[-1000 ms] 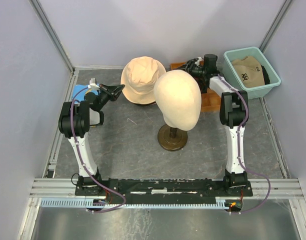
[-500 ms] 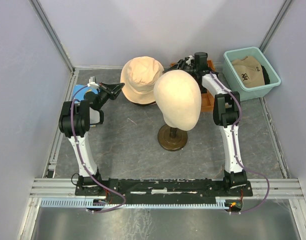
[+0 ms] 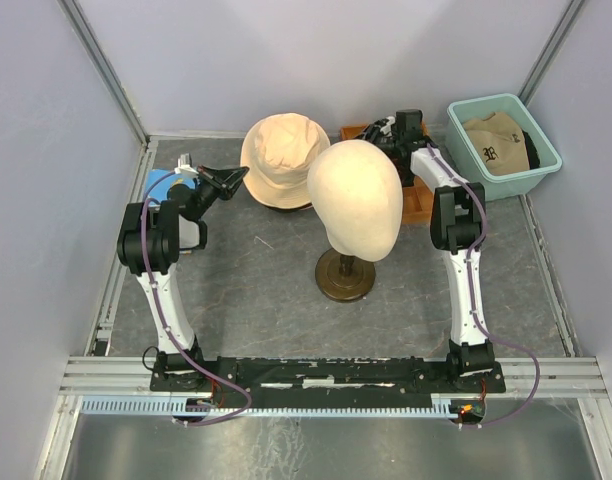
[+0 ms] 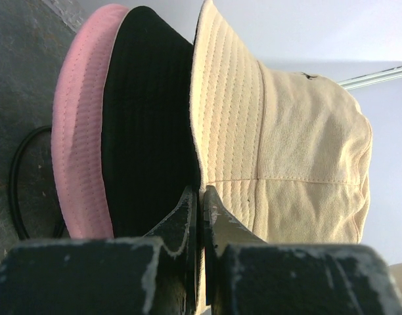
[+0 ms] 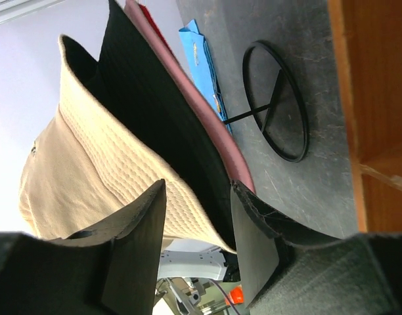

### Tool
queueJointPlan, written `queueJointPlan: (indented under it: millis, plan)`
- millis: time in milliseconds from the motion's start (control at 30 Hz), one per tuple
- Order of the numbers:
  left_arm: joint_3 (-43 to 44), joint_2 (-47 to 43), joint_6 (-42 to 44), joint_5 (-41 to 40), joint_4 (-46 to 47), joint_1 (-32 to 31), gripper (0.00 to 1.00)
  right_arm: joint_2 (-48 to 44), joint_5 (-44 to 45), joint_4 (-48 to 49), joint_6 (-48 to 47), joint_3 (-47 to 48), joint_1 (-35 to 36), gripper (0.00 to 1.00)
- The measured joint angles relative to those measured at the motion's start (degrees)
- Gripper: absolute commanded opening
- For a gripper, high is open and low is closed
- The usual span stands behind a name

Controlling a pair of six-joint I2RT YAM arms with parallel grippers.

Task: Stack the hats
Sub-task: Stack the hat on the hat.

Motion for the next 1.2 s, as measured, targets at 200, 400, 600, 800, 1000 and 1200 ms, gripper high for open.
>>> queueJointPlan:
  millis: [200, 400, 600, 800, 1000, 1200]
  plan:
    - [-1.51, 1.22, -0.98, -0.39, 2.34, 0.00, 0.03, -0.07, -0.02, 1.64, 0.63, -2.40, -0.59, 0.53]
    - [-1.95, 2.29, -2.19, -0.42, 3.74, -0.02, 0.03, -0.07, -0.17, 5.75, 3.89, -3.63, -0.52, 0.53]
    - [-1.92, 2.80, -2.58, -0.42, 4.39, -0.02, 0.03, -0.87, -0.26, 8.68, 6.08, -3.65, -0.57, 0.53]
    - [-1.60, 2.97, -2.89, -0.39, 4.39, -0.17, 0.03, -2.67, -0.31, 10.78, 7.45, -3.65, -0.55, 0.54]
    - [-0.44, 3.74, -2.97, -0.20, 4.07, -0.42, 0.03, -2.82, -0.26, 11.10, 8.28, -3.69, 0.00, 0.54]
    - [-0.28, 3.76, -2.97, 0.02, 3.93, -0.44, 0.03, -2.82, -0.26, 12.33, 9.38, -3.69, 1.14, 0.54]
